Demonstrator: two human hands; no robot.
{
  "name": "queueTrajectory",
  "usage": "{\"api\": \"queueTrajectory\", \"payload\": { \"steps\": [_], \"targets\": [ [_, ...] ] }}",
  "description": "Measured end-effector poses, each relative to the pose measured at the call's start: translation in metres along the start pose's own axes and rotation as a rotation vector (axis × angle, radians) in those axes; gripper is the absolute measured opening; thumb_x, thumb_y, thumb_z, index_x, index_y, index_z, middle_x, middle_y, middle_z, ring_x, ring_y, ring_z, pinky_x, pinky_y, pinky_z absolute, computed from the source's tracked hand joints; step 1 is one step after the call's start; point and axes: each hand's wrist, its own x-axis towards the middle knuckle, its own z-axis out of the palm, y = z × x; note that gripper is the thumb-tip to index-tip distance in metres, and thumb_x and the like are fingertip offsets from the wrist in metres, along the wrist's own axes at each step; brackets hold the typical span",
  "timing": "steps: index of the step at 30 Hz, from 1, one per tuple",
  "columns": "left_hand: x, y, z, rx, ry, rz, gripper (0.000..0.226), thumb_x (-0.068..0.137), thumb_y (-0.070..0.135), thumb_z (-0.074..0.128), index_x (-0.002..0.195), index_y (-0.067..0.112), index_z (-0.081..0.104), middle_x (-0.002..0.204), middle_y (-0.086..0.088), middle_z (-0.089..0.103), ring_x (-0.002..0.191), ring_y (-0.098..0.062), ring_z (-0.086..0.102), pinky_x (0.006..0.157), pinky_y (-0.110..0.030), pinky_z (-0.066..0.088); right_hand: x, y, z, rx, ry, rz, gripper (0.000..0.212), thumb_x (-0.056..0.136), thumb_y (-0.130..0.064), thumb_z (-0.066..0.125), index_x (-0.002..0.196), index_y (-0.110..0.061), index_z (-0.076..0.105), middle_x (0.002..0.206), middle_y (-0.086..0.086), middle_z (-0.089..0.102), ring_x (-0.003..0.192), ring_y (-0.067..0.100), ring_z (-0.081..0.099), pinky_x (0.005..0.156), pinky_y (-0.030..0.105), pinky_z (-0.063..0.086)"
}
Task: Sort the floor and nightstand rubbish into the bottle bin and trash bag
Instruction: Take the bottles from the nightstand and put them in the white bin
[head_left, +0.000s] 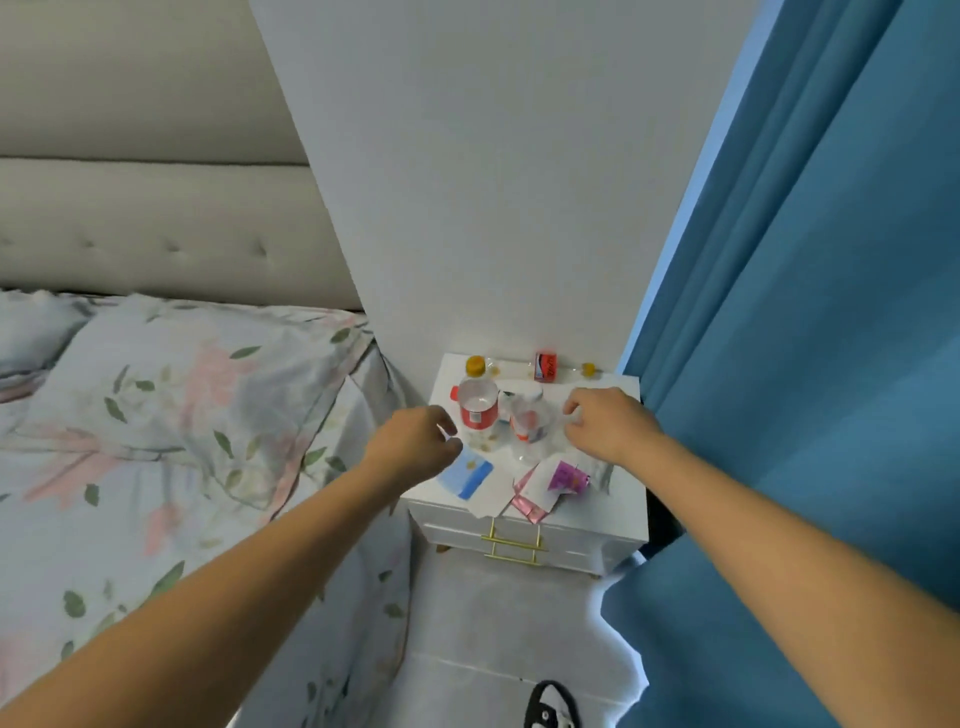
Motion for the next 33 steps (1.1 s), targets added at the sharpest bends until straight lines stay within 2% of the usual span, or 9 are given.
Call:
{"api": "queueTrajectory", "payload": {
  "steps": [3, 6, 9, 12, 17, 23, 27, 29, 33],
  "targets": [
    [0.063, 0.013, 0.01, -0.051, 0.082, -0.042, 0.056, 0.087, 0.039, 0.062, 0.136, 0.019, 0.042, 0.134, -0.007, 0.05, 0.107, -0.023, 0.059, 0.085, -0.034, 0.051, 0.057, 0.012, 0.014, 0.015, -0.039, -0.018, 0.058, 0.086, -0.03, 0.058, 0.14, -0.027, 0.037, 0.135, 0.005, 0.051, 0.118, 0.029, 0.053, 0.088, 0.039, 0.05],
    [0.106, 0.015, 0.015, -0.038, 0.134, -0.028, 0.069, 0.087, 0.04, 0.065, 0.145, 0.024, 0.031, 0.146, -0.006, 0.038, 0.115, -0.025, 0.057, 0.085, -0.034, 0.051, 0.097, 0.011, 0.029, 0.002, -0.065, -0.037, 0.071, 0.084, -0.038, 0.064, 0.145, -0.03, 0.028, 0.144, 0.005, 0.038, 0.125, 0.029, 0.048, 0.093, 0.043, 0.049],
    [0.142, 0.015, 0.016, 0.04, 0.097, 0.06, 0.067, 0.086, 0.045, 0.064, 0.144, 0.031, 0.032, 0.145, -0.002, 0.041, 0.112, -0.023, 0.059, 0.08, -0.036, 0.055, 0.12, 0.0, 0.04, 0.073, -0.087, -0.077, 0.064, 0.087, -0.04, 0.062, 0.143, -0.032, 0.031, 0.144, 0.003, 0.036, 0.123, 0.027, 0.049, 0.091, 0.038, 0.049],
    [0.174, 0.018, 0.017, 0.124, -0.017, 0.081, 0.052, 0.087, 0.045, 0.063, 0.134, 0.027, 0.048, 0.129, -0.002, 0.054, 0.105, -0.021, 0.059, 0.074, -0.029, 0.05, 0.137, -0.013, 0.044, 0.067, -0.105, -0.107, 0.05, 0.09, -0.038, 0.059, 0.136, -0.024, 0.044, 0.135, 0.004, 0.047, 0.116, 0.026, 0.054, 0.092, 0.036, 0.052],
    [0.191, 0.013, 0.018, 0.06, -0.108, 0.126, 0.035, 0.085, 0.025, 0.068, 0.119, 0.017, 0.061, 0.11, -0.006, 0.059, 0.088, -0.016, 0.051, 0.071, -0.023, 0.039, 0.147, -0.03, 0.046, 0.062, -0.166, -0.07, 0.036, 0.085, -0.028, 0.068, 0.117, -0.016, 0.059, 0.121, 0.005, 0.058, 0.107, 0.026, 0.06, 0.089, 0.035, 0.053],
    [0.167, -0.04, -0.044, -0.161, 0.065, 0.105, 0.026, 0.079, 0.03, 0.072, 0.103, 0.02, 0.066, 0.096, -0.001, 0.064, 0.087, -0.018, 0.058, 0.072, -0.024, 0.044, 0.147, -0.069, 0.025, 0.084, -0.112, -0.079, 0.023, 0.086, -0.027, 0.063, 0.107, -0.017, 0.062, 0.11, 0.001, 0.055, 0.098, 0.023, 0.059, 0.075, 0.025, 0.045],
    [0.12, -0.097, -0.086, -0.223, 0.219, 0.034, 0.026, 0.077, 0.029, 0.075, 0.101, 0.021, 0.067, 0.094, 0.002, 0.061, 0.082, -0.013, 0.052, 0.064, -0.017, 0.036, 0.138, -0.111, 0.013, 0.068, -0.066, -0.17, 0.024, 0.088, -0.03, 0.062, 0.108, -0.018, 0.063, 0.11, -0.001, 0.054, 0.097, 0.018, 0.057, 0.076, 0.019, 0.039],
    [0.091, -0.128, -0.097, -0.236, 0.272, -0.049, 0.025, 0.078, 0.028, 0.076, 0.101, 0.022, 0.067, 0.094, 0.006, 0.057, 0.08, -0.01, 0.049, 0.061, -0.01, 0.032, 0.132, -0.135, 0.011, 0.055, -0.081, -0.207, 0.028, 0.087, -0.031, 0.063, 0.112, -0.019, 0.061, 0.113, -0.001, 0.055, 0.099, 0.016, 0.056, 0.081, 0.02, 0.044],
    [0.021, -0.188, -0.097, -0.299, 0.391, -0.326, 0.023, 0.075, 0.028, 0.078, 0.095, 0.025, 0.067, 0.09, 0.01, 0.055, 0.081, -0.012, 0.051, 0.063, -0.015, 0.036, 0.119, -0.189, 0.013, 0.06, -0.149, -0.389, 0.021, 0.086, -0.029, 0.066, 0.105, -0.022, 0.059, 0.109, -0.005, 0.053, 0.1, 0.013, 0.055, 0.087, 0.022, 0.048]
  ]
}}
